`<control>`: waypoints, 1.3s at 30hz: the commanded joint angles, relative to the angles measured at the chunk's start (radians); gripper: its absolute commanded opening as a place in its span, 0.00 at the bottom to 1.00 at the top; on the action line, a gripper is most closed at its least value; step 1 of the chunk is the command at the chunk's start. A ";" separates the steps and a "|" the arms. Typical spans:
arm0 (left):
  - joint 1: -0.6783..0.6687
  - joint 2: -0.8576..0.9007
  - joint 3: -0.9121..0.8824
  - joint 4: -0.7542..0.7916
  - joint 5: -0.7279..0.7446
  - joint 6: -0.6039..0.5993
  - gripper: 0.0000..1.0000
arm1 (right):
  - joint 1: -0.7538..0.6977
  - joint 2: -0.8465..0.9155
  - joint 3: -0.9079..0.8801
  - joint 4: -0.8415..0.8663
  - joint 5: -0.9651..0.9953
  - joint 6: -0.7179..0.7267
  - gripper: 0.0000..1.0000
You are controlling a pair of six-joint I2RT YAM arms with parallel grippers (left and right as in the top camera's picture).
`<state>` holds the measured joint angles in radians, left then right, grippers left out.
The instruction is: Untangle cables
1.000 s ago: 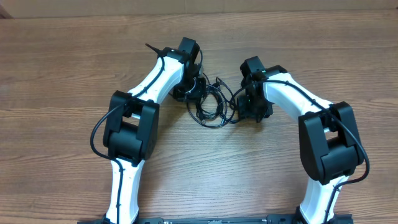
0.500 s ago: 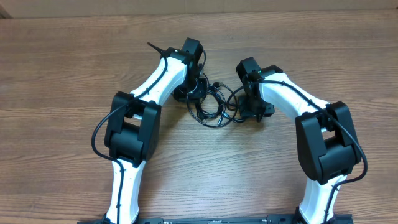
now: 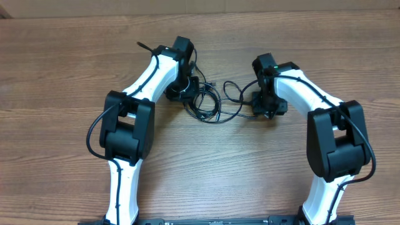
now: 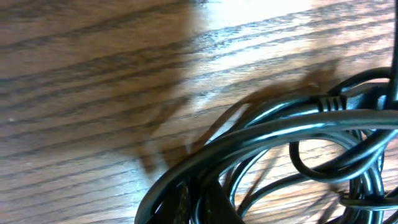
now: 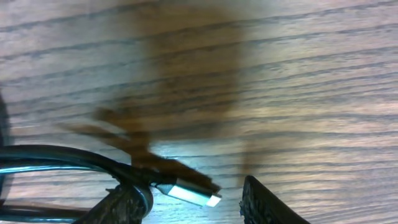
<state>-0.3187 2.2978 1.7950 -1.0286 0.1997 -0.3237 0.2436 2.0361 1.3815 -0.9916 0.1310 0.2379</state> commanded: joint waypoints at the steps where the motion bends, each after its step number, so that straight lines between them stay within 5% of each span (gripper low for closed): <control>1: 0.071 0.041 -0.019 -0.007 -0.233 -0.006 0.04 | -0.056 0.064 -0.036 -0.003 0.141 -0.017 0.49; 11: 0.072 0.041 -0.019 -0.011 -0.232 -0.005 0.04 | -0.069 0.064 0.010 -0.008 0.135 -0.029 0.58; 21: 0.069 0.041 -0.019 -0.011 -0.224 -0.005 0.04 | -0.066 0.064 0.323 -0.226 -0.243 -0.138 0.63; 24: 0.069 0.041 -0.019 -0.011 -0.224 -0.005 0.04 | -0.066 0.064 0.369 -0.237 -0.301 -0.138 0.72; 39: 0.069 0.041 -0.019 -0.010 -0.224 -0.005 0.04 | -0.046 0.064 0.371 -0.164 -0.459 -0.138 0.68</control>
<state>-0.2703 2.2967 1.7950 -1.0409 0.0921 -0.3233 0.1856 2.1071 1.7401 -1.1614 -0.3077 0.1032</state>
